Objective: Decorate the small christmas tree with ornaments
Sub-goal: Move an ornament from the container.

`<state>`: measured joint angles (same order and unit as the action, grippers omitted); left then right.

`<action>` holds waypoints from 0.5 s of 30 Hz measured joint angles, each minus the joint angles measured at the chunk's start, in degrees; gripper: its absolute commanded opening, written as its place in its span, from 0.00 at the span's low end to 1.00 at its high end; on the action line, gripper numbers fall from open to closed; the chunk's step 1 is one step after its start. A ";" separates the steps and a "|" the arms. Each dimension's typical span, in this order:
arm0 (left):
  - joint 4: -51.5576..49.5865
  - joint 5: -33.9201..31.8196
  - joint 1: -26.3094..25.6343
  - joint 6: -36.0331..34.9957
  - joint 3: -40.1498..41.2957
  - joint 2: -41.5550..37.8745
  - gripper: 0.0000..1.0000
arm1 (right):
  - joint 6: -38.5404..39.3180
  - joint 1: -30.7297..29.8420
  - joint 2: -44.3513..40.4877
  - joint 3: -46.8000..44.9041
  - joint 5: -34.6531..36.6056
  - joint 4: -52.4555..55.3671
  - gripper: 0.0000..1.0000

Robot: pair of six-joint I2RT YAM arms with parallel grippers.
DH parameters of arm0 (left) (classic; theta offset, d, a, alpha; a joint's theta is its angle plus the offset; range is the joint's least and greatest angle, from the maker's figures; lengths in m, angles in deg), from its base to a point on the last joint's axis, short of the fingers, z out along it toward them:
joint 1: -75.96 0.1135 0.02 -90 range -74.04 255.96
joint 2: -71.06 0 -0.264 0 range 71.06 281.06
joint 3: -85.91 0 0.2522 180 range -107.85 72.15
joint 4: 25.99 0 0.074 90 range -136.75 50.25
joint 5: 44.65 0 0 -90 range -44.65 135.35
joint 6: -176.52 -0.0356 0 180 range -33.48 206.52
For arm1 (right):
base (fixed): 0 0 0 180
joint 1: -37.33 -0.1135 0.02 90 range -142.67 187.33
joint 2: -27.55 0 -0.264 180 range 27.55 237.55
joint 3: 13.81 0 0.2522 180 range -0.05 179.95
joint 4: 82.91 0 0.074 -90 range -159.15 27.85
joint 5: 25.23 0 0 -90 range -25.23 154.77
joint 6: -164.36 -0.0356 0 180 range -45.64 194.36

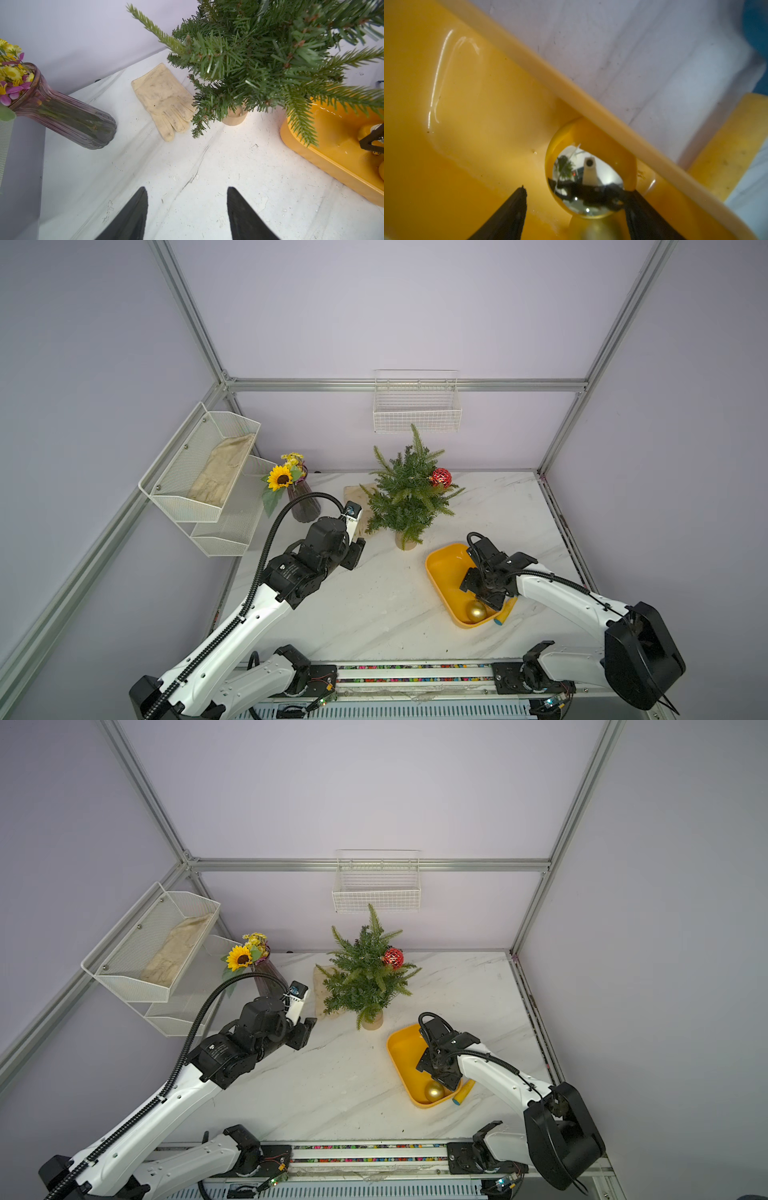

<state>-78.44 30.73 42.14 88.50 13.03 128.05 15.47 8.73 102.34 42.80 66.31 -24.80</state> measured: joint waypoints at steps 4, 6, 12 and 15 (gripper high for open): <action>0.02 -0.17 0.00 -0.15 0.00 0.46 0.61 | 0.09 0.00 2.60 0.26 0.70 -1.68 0.75; 0.00 -0.20 0.00 -0.15 0.02 0.79 0.61 | 0.22 0.00 3.26 0.50 1.66 -2.05 0.75; 0.02 -0.26 0.00 -0.17 0.02 1.27 0.61 | 1.05 0.00 4.42 1.90 5.64 -2.78 0.74; 0.02 -0.42 0.00 -0.15 0.00 1.29 0.61 | 1.62 0.00 5.27 2.23 7.10 -2.82 0.72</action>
<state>-78.42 30.32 42.14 88.34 13.03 129.34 17.09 8.73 107.61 45.03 73.41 -27.61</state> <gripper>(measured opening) 0.613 0.733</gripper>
